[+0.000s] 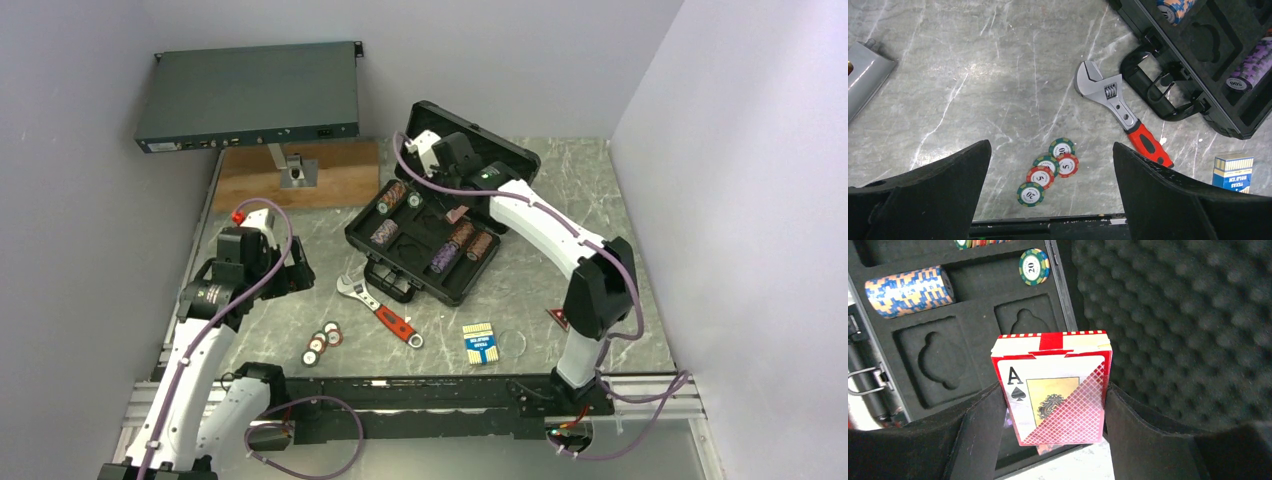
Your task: Pack up texas hold em set
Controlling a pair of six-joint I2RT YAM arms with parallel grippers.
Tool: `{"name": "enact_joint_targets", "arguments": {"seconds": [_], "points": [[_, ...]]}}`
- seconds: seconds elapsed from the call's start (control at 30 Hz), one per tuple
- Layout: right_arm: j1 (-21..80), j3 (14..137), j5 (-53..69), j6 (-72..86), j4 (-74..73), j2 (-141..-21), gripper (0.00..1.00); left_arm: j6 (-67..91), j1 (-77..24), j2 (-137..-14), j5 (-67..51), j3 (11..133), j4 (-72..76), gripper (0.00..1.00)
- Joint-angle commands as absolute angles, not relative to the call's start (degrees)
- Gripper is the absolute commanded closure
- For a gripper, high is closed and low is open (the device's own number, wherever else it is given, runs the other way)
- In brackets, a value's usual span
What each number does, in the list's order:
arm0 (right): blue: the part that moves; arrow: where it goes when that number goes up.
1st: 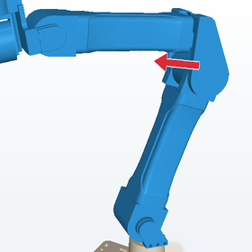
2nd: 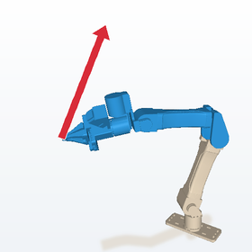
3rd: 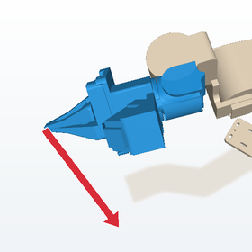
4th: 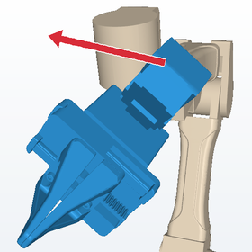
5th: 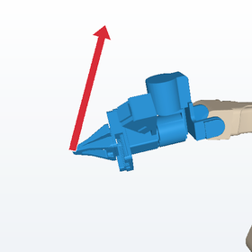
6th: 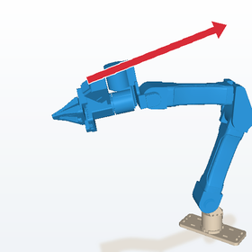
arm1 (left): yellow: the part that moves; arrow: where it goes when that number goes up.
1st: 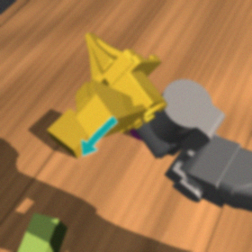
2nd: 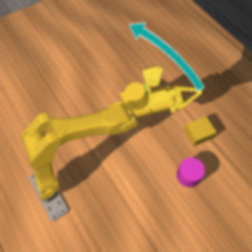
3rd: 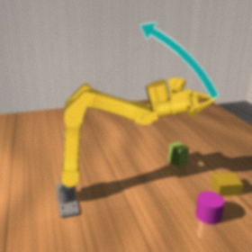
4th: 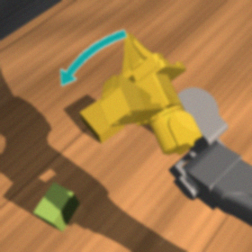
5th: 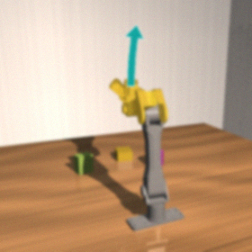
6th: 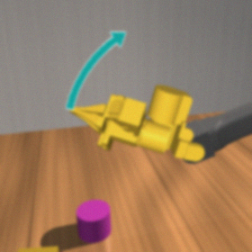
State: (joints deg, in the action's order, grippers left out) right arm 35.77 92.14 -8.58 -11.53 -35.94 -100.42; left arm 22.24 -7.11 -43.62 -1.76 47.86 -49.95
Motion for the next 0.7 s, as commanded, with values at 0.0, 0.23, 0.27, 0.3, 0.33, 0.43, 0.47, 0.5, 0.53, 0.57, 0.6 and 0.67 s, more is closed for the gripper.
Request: {"name": "enact_joint_targets", "arguments": {"seconds": [0.0, 0.23, 0.27, 0.3, 0.33, 0.43, 0.47, 0.5, 0.53, 0.57, 0.6, 0.67], "points": [[36.5, 96.9, -9.5, -16.2, -29.7, -102.6, 1.0, 22.2, -7.1, -42.5, -2.7, 47.7, -47.9, 0.01], [37.1, 100.0, -8.4, -19.4, -27.5, -109.3, 1.0, 21.8, -7.1, -41.5, -2.8, 47.4, -47.2, 0.01], [37.2, 99.1, -8.1, -19.4, -26.0, -109.5, 1.0, 21.6, -7.1, -41.3, -3.2, 47.1, -46.8, 0.01], [37.2, 97.9, -8.2, -20.3, -24.7, -109.6, 1.0, 21.4, -7.1, -41.1, -3.8, 47.0, -46.4, 0.01], [37.4, 96.7, -8.8, -21.5, -23.2, -109.6, 1.0, 21.2, -7.1, -40.8, -4.2, 46.9, -46.2, 0.01], [37.6, 95.1, -9.6, -24.6, -20.4, -110.6, 1.0, 20.9, -7.1, -39.7, -4.7, 46.5, -45.5, 0.01], [37.6, 95.7, -9.5, -25.1, -20.4, -111.5, 1.0, 20.8, -7.1, -39.2, -4.8, 46.4, -45.3, 0.01], [37.5, 96.6, -9.3, -25.5, -21.0, -112.4, 1.0, 20.6, -7.1, -39.1, -4.9, 46.3, -45.1, 0.01], [37.4, 97.7, -8.4, -25.8, -21.6, -113.3, 1.0, 20.5, -7.1, -38.9, -5.1, 46.2, -45.0, 0.01], [37.3, 98.4, -7.4, -26.1, -21.7, -113.8, 1.0, 20.5, -7.1, -38.8, -5.2, 46.3, -45.0, 0.01], [37.3, 98.6, -6.8, -26.5, -21.1, -114.2, 1.0, 20.5, -7.1, -38.8, -5.2, 46.4, -45.2, 0.01], [37.3, 99.1, -5.6, -27.7, -20.9, -115.1, 1.0, 20.5, -7.1, -39.1, -5.1, 46.6, -45.3, 0.01]]}}
